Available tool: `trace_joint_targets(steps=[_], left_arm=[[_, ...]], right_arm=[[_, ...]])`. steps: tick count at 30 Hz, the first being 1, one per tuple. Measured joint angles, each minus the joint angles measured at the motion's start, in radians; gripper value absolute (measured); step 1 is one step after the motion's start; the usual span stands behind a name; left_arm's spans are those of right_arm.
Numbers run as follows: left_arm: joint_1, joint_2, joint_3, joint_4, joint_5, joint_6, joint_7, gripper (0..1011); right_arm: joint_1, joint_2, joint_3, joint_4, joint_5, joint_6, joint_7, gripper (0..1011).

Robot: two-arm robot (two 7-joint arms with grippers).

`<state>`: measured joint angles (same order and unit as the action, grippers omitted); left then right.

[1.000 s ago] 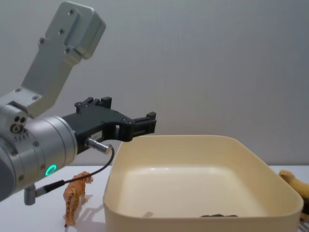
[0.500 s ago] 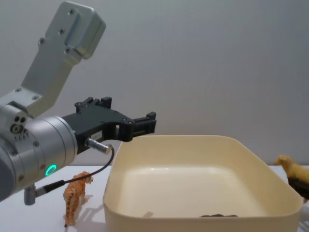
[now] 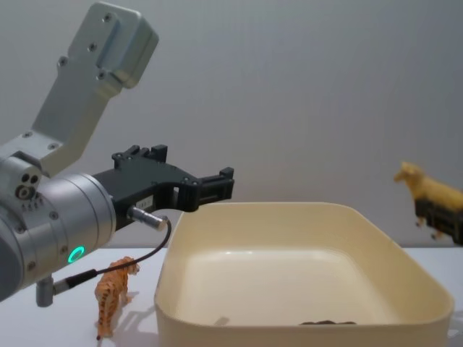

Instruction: Pick up the toy alternately with two hands and place it into the central storage box.

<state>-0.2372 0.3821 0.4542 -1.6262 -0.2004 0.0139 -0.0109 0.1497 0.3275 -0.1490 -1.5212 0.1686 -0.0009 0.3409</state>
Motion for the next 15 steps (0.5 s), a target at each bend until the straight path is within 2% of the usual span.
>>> trace_joint_targets(steps=[6, 15], left_arm=[[0.0, 0.0, 0.0, 0.0, 0.0, 0.0, 0.0, 1001], [0.0, 0.0, 0.0, 0.0, 0.0, 0.0, 0.0, 1001]], right_arm=[[0.038, -0.007, -0.007, -0.003, -0.005, -0.036, 0.066, 357], [0.123, -0.038, -0.032, 0.048, -0.019, -0.033, 0.185, 357]])
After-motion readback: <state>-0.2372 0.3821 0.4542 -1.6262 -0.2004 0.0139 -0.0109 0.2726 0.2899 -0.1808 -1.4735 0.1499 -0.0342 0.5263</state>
